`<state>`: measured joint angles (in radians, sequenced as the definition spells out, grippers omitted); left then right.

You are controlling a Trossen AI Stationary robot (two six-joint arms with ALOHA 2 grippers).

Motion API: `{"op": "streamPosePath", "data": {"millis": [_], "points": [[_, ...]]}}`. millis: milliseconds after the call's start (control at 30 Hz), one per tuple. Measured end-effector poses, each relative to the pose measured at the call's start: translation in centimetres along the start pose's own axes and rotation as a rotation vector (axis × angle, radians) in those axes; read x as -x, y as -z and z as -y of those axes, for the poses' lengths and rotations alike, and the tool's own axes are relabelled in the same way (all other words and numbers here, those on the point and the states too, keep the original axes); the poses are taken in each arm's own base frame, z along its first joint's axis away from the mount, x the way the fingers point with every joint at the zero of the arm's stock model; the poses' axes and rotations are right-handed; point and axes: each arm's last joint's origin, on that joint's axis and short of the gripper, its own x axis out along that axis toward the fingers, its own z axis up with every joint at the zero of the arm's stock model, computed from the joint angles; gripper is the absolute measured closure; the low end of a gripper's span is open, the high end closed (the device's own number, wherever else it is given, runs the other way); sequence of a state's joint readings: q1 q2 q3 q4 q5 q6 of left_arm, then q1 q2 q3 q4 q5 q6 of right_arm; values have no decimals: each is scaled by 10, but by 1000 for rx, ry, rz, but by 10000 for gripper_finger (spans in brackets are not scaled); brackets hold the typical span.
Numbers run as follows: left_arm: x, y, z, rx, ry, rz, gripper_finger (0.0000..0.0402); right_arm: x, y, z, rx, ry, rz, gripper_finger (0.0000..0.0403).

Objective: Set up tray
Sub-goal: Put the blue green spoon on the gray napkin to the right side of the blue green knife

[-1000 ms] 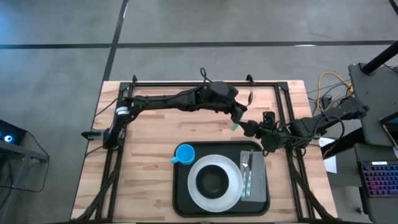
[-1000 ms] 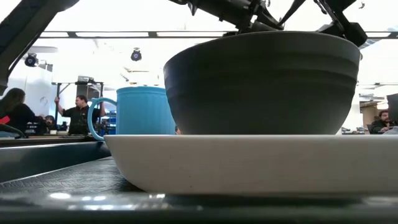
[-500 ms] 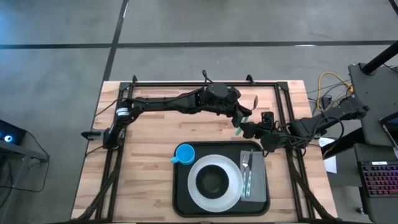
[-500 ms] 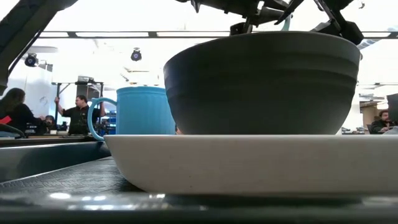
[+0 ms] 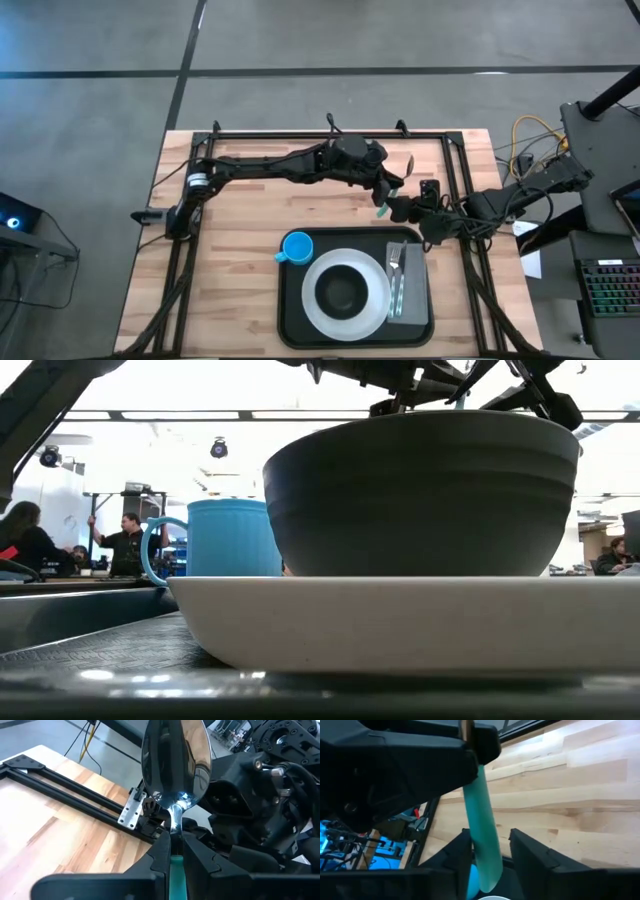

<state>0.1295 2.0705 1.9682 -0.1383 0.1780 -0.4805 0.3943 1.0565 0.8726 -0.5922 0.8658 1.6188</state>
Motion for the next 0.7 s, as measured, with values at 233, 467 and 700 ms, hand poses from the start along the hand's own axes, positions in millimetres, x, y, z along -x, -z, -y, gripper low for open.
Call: {"op": "streamPosePath", "data": {"millis": [233,467,700], "points": [[-1,0,-1,-21,-8,5,377,0,0,0,2,-1,-1,341],[-2,4,-4,-24,-17,-7,363,0,0,1,17,2,0,363],[-2,6,-10,-17,-27,-23,362,0,1,1,5,5,-1,365]]}}
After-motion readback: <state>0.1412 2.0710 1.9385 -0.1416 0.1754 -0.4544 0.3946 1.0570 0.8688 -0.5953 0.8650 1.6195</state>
